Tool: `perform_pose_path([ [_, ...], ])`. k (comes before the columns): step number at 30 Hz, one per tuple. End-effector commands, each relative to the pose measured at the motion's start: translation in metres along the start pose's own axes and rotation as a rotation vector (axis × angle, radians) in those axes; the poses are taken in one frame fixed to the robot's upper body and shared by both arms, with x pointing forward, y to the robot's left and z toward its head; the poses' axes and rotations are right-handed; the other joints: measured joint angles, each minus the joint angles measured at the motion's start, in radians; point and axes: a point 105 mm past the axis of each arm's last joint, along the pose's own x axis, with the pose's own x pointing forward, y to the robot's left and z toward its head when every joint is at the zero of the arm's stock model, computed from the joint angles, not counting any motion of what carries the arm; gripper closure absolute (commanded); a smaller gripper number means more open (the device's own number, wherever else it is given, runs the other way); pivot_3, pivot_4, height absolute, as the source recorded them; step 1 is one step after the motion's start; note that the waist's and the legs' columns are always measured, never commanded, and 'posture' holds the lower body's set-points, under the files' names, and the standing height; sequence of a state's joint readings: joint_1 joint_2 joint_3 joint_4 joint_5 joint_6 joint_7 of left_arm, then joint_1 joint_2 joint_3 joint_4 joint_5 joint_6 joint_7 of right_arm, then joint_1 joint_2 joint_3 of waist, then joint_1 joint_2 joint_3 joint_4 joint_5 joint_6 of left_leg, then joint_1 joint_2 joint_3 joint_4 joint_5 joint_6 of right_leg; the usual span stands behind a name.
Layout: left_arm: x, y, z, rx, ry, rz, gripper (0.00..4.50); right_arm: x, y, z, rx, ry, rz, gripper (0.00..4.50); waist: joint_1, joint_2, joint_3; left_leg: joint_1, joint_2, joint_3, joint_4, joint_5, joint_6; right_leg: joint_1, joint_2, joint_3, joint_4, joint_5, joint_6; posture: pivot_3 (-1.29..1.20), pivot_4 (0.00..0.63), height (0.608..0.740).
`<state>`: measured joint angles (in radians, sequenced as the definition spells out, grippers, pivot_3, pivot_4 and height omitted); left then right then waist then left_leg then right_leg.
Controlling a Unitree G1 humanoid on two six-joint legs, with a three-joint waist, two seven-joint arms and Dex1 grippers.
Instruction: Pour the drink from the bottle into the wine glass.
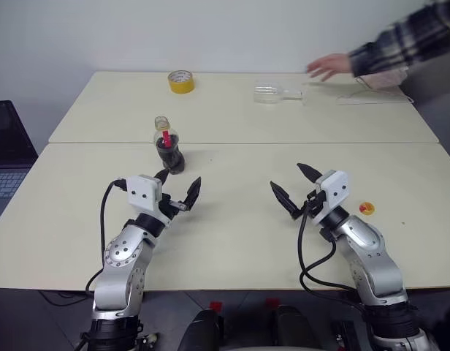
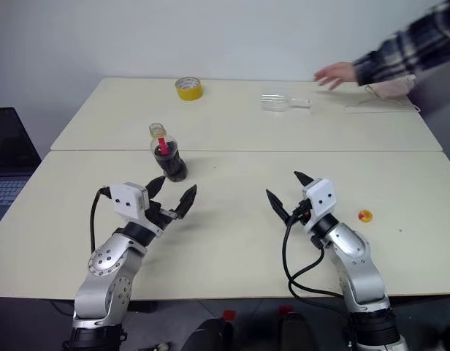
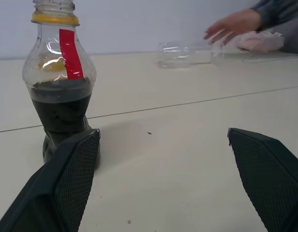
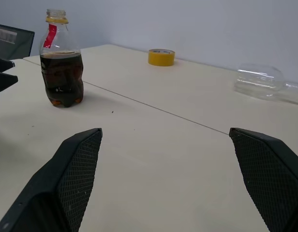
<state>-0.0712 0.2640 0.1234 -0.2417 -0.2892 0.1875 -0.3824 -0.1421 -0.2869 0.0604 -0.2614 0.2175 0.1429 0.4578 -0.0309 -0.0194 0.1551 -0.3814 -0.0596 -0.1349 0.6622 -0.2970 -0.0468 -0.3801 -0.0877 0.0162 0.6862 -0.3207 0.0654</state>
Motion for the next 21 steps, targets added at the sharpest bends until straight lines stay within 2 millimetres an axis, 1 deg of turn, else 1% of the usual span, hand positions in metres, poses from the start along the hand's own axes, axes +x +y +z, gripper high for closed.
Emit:
perform_pose_path([
  [1,0.0019,0.0014,0.0109,0.024,-0.044,-0.002,0.03,0.0018,-0.0018,0.0201,-0.041,-0.074,-0.001,0.00,0.000,0.000,0.000,0.000,0.000,0.000,0.000,0.000,0.000,0.000,0.000,0.000,0.000,0.000,0.000,0.00,0.150,0.740],
  [17,0.0032,0.0029,0.0088,0.024,-0.037,-0.001,0.03,0.0023,-0.0007,0.0189,-0.044,-0.069,0.001,0.00,0.000,0.000,0.000,0.000,0.000,0.000,0.000,0.000,0.000,0.000,0.000,0.000,0.000,0.000,0.000,0.00,0.150,0.740],
  [21,0.0037,0.0031,0.0089,0.026,-0.037,-0.002,0.03,0.0022,-0.0011,0.0129,-0.046,-0.036,0.003,0.00,0.000,0.000,0.000,0.000,0.000,0.000,0.000,0.000,0.000,0.000,0.000,0.000,0.000,0.000,0.000,0.00,0.150,0.740],
])
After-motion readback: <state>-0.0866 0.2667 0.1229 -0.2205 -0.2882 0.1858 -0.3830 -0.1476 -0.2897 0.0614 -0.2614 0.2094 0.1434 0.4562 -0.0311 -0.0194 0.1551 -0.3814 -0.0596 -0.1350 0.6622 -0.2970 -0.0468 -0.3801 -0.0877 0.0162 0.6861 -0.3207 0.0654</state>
